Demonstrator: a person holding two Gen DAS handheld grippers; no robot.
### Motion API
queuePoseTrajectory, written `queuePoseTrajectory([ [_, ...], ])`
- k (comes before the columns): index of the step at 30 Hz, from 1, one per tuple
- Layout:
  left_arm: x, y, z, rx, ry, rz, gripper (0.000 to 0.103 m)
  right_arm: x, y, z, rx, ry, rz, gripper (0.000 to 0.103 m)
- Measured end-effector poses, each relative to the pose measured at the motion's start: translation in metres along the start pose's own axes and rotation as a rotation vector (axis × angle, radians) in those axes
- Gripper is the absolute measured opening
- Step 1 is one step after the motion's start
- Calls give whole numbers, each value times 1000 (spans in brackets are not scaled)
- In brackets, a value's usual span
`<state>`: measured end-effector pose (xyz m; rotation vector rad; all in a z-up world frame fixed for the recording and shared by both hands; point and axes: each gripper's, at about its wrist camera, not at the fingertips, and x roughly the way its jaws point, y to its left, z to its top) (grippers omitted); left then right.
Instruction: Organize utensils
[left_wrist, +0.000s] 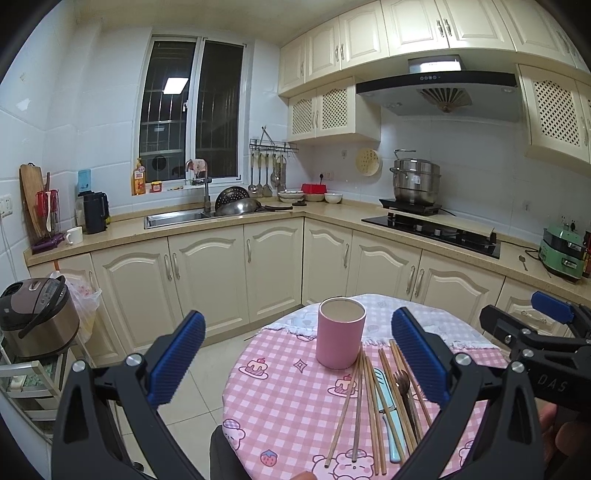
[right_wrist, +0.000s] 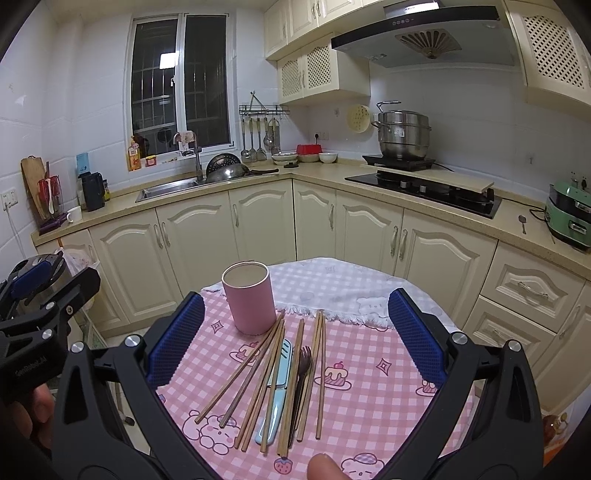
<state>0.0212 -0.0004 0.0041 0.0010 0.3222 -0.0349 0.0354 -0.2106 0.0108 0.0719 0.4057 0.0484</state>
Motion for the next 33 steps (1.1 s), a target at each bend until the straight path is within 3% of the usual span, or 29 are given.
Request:
queuePoseTrajectory([
  [12, 21, -4, -7, 11, 75, -11, 99, 12, -5, -6, -1, 23, -1, 97],
  [17, 48, -5, -14, 50, 141, -7, 99, 33, -14, -10, -4, 80, -1, 97],
  [21, 89, -5, -33, 97, 247, -14, 99, 63, -31, -18, 1, 166, 0, 97],
  [30, 195, -21, -87, 192, 538, -111, 99, 152, -80, -59, 61, 480, 16, 97],
  [33, 217, -33, -102, 255, 599, -120, 99, 170, -86, -80, 58, 576, 24, 97],
])
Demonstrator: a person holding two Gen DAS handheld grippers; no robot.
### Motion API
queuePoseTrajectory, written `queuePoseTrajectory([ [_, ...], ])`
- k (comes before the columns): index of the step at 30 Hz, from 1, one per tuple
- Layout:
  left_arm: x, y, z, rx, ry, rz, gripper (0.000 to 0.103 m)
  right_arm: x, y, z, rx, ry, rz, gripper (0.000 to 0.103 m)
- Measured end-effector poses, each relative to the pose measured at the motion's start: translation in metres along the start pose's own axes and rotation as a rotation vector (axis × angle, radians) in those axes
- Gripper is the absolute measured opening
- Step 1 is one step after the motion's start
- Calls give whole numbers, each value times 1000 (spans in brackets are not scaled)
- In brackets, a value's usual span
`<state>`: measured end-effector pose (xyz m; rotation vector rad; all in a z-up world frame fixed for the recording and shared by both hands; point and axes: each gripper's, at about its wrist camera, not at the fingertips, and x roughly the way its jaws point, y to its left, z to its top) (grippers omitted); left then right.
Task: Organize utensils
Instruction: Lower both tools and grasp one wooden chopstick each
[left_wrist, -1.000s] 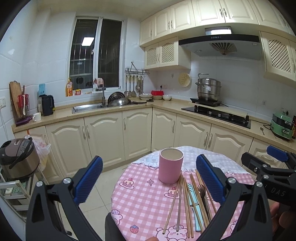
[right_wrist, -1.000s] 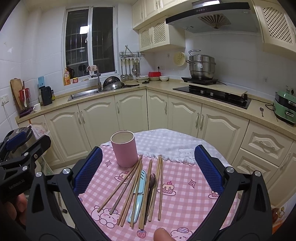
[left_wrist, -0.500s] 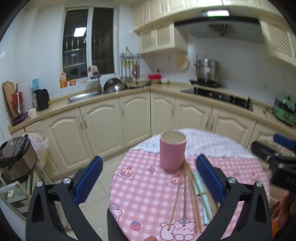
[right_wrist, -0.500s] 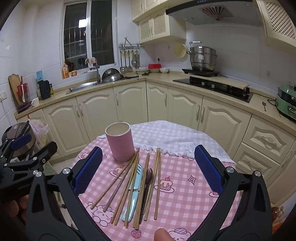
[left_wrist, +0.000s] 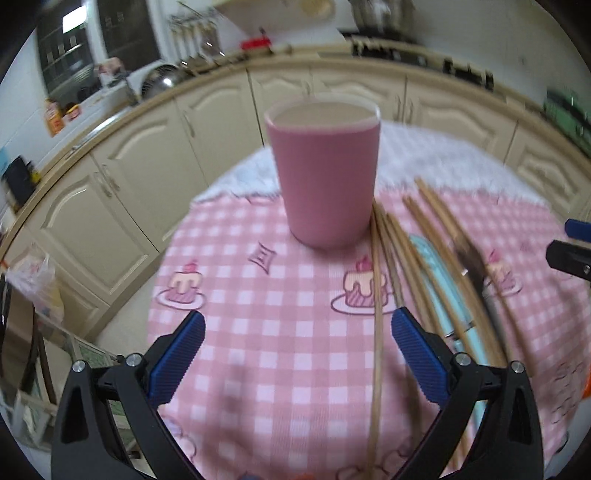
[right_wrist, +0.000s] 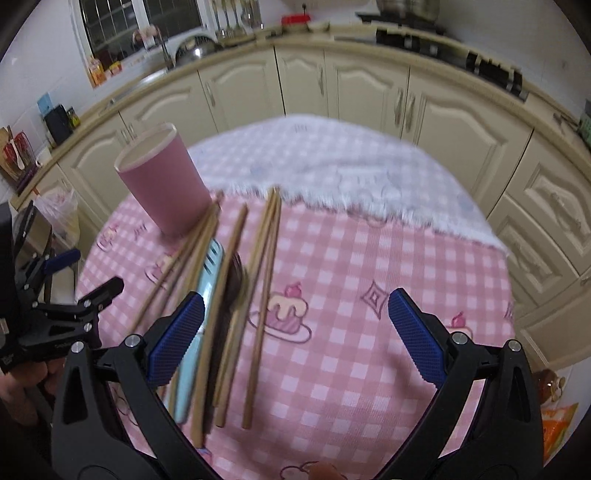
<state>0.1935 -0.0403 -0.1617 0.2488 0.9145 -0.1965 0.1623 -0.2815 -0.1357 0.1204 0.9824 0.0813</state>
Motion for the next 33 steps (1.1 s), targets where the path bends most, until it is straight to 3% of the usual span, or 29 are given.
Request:
queuePoseTrajectory([
  [8, 38, -10, 8, 69, 119, -37, 99, 34, -12, -6, 20, 125, 16, 97],
  [11, 47, -10, 12, 80, 146, -43, 99, 44, -11, -3, 25, 156, 27, 92],
  [14, 52, -9, 17, 81, 162, -42, 99, 52, -3, 5, -19, 176, -4, 83],
  [19, 60, -7, 27, 88, 184, -53, 99, 60, 7, 23, -43, 210, -16, 51],
  [24, 69, -6, 40, 77, 221, -98, 96, 76, 23, 42, -81, 257, -22, 45],
  [27, 73, -8, 51, 64, 234, -153, 77, 82, 21, 52, -88, 264, -35, 32],
  [29, 70, -14, 54, 87, 226, -174, 57, 83, 21, 55, -107, 265, -40, 21],
  [30, 69, -16, 56, 92, 224, -181, 51, 84, 21, 56, -108, 266, -24, 10],
  [32, 68, -18, 60, 99, 222, -199, 17, 84, 18, 55, -112, 260, 5, 6],
  [33, 68, -19, 62, 97, 227, -222, 7, 83, 16, 53, -111, 257, 21, 6],
])
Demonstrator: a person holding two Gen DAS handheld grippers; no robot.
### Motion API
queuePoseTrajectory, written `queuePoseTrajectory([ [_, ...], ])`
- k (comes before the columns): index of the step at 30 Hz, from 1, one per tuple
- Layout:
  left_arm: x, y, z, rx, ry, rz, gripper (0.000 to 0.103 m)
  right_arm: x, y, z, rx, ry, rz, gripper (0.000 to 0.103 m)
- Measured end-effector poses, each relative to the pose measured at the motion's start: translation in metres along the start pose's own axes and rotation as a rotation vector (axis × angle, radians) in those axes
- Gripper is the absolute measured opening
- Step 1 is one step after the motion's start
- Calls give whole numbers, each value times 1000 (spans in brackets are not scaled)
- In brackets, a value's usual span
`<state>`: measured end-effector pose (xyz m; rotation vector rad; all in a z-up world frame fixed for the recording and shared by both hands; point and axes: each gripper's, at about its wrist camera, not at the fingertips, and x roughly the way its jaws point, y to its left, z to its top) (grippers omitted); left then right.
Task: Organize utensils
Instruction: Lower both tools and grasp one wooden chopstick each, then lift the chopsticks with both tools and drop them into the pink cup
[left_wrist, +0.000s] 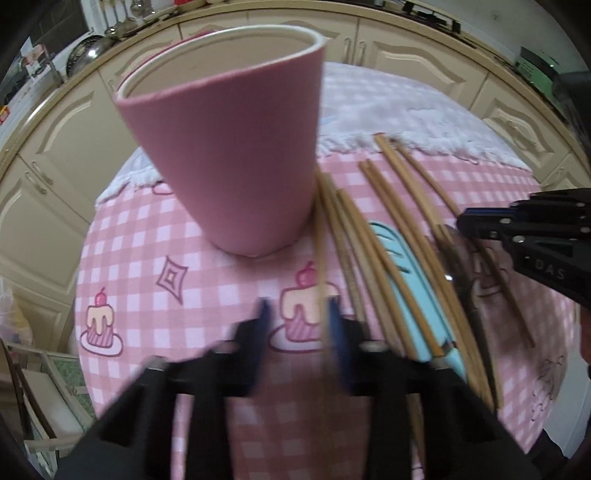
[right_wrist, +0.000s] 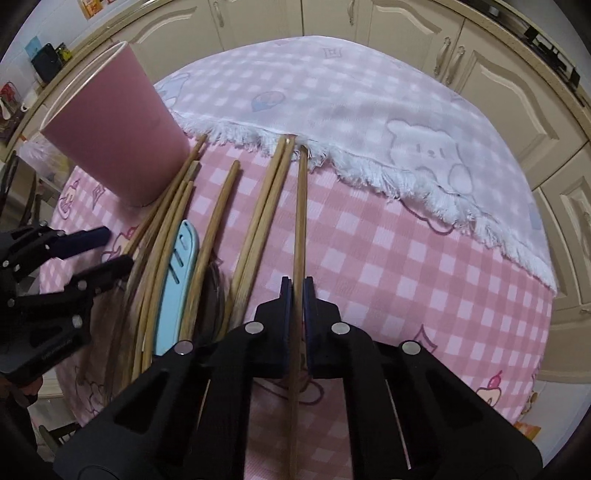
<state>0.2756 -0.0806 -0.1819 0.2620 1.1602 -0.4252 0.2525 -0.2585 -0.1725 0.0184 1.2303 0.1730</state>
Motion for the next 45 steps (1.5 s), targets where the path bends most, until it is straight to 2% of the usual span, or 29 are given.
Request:
queuePoseTrajectory([
  [6, -6, -4, -14, -11, -1, -37, 5, -9, -22, -15, 57, -26, 113, 6],
  [8, -10, -6, -19, -19, -11, -40, 5, -16, -33, -22, 95, -53, 179, 6],
  [18, -60, -17, -54, 20, -142, -99, 5, -52, -54, -37, 181, -187, 335, 6],
  [23, -99, -21, -45, 6, -307, -139, 5, -86, -50, -27, 184, -323, 407, 6],
  [27, -141, -8, -26, -51, -502, -150, 5, -111, -41, -7, 177, -442, 453, 6],
  [34, -198, 22, 11, -135, -811, -126, 5, -159, -3, 48, 94, -659, 469, 6],
  [41, -214, 36, 50, -201, -948, -93, 5, -177, 36, 99, 37, -835, 462, 6],
  [45, -211, 40, 67, -218, -995, -64, 5, -168, 53, 114, 11, -873, 452, 6],
])
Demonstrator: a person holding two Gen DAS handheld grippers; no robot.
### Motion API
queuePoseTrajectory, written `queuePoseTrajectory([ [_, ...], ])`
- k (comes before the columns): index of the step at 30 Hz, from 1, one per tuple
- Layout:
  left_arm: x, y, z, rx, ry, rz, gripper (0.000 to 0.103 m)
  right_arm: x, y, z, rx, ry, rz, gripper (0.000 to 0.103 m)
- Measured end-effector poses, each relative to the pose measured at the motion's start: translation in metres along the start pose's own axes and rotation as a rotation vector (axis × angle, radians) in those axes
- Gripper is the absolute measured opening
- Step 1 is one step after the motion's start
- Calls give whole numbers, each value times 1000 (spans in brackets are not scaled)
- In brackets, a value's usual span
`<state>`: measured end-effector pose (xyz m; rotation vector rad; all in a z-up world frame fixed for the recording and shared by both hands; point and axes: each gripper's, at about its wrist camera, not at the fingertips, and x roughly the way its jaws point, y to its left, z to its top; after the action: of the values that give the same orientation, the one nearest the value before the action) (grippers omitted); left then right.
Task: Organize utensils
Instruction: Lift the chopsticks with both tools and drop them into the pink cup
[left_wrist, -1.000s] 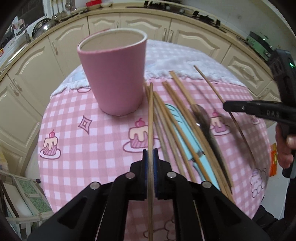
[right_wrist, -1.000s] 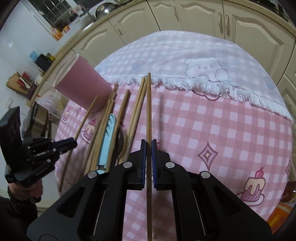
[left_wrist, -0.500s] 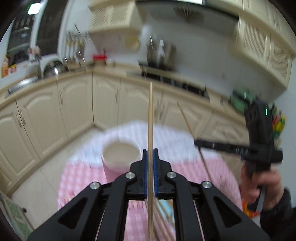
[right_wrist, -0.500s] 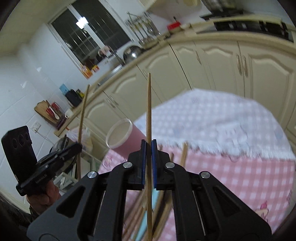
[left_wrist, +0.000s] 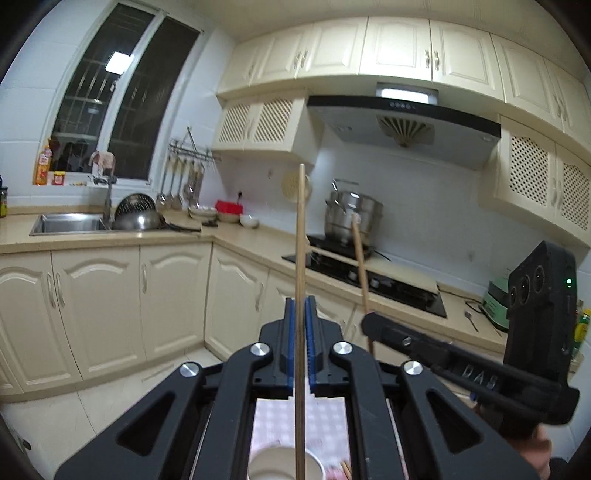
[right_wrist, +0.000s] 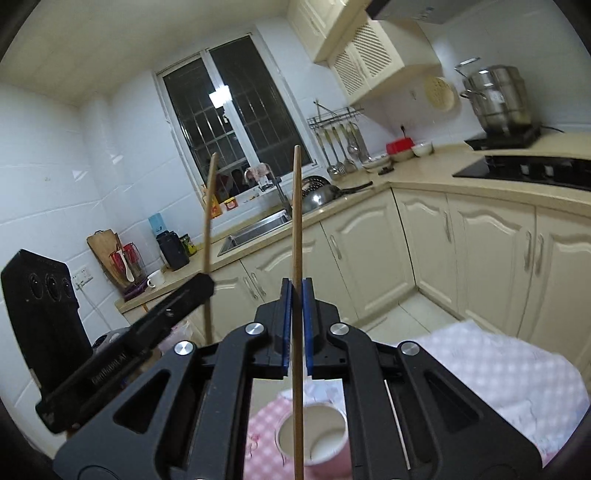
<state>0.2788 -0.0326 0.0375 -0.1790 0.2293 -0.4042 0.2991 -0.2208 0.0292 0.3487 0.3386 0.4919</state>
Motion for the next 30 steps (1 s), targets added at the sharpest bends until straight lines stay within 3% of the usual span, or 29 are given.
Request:
queuePoseTrajectory([
  [9, 21, 13, -26, -32, -55, 73, 5, 27, -3, -19, -15, -6, -47, 6],
  [24, 40, 27, -63, -51, 8, 91, 6, 53, -18, -56, -12, 88, -97, 8],
  [26, 41, 28, -66, -45, 29, 88, 9, 51, -25, -59, 5, 115, -117, 22],
  [27, 40, 28, -67, -44, 33, 91, 12, 49, -30, -60, 20, 119, -148, 39],
  [28, 39, 29, -67, -46, 34, 97, 22, 46, -35, -60, 34, 118, -159, 52],
  [29, 37, 31, -66, -50, 36, 101, 41, 42, -40, -60, 53, 117, -163, 58],
  [30, 34, 34, -65, -60, 38, 100, 53, 36, -46, -58, 73, 114, -165, 67],
])
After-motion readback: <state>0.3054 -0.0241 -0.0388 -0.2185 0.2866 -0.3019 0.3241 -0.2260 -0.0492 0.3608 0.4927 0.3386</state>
